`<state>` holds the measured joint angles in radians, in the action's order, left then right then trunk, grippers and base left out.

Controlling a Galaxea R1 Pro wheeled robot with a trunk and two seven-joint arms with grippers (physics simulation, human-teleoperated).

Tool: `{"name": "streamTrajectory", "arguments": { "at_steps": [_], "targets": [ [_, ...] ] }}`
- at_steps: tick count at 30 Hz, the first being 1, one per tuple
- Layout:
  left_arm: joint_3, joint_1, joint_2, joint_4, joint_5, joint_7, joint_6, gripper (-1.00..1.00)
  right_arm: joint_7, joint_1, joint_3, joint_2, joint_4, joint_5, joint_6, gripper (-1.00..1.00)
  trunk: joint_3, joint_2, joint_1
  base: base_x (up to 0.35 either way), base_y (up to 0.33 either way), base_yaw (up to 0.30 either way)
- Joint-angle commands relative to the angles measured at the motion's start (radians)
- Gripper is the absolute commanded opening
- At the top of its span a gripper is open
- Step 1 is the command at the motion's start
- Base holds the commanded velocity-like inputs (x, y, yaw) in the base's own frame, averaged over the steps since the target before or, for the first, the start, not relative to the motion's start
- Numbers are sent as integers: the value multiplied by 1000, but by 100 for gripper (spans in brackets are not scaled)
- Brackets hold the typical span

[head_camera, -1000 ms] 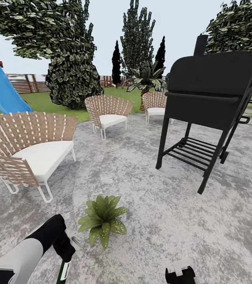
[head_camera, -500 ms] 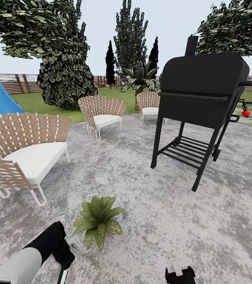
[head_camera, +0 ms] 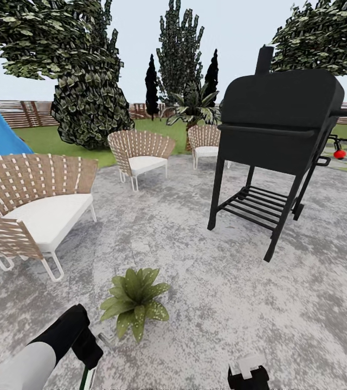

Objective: Pick up the pesticide atomizer in the garden and spray insectifuge to fully cover both potted plants in the garden.

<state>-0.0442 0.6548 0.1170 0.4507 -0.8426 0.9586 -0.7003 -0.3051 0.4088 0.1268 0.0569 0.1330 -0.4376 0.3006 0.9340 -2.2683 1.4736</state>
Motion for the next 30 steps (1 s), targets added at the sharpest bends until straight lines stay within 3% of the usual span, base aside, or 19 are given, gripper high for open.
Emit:
{"name": "streamTrajectory", "arguments": {
  "at_steps": [1, 18, 30],
  "targets": [
    [-4, 0, -1, 2, -3, 6, -6, -100, -3, 1, 8, 0, -1, -10, 4, 100, 5, -8, 4, 0, 0, 0],
    [-10, 0, -6, 35, -2, 6, -10, -100, -3, 1, 8, 0, -1, -12, 5, 100, 47, -127, 69, 0, 0, 0],
    [-11, 13, -3, 116, -3, 17, -20, -100, -3, 1, 8, 0, -1, -12, 5, 100, 57, -127, 69, 0, 0, 0]
  ]
}}
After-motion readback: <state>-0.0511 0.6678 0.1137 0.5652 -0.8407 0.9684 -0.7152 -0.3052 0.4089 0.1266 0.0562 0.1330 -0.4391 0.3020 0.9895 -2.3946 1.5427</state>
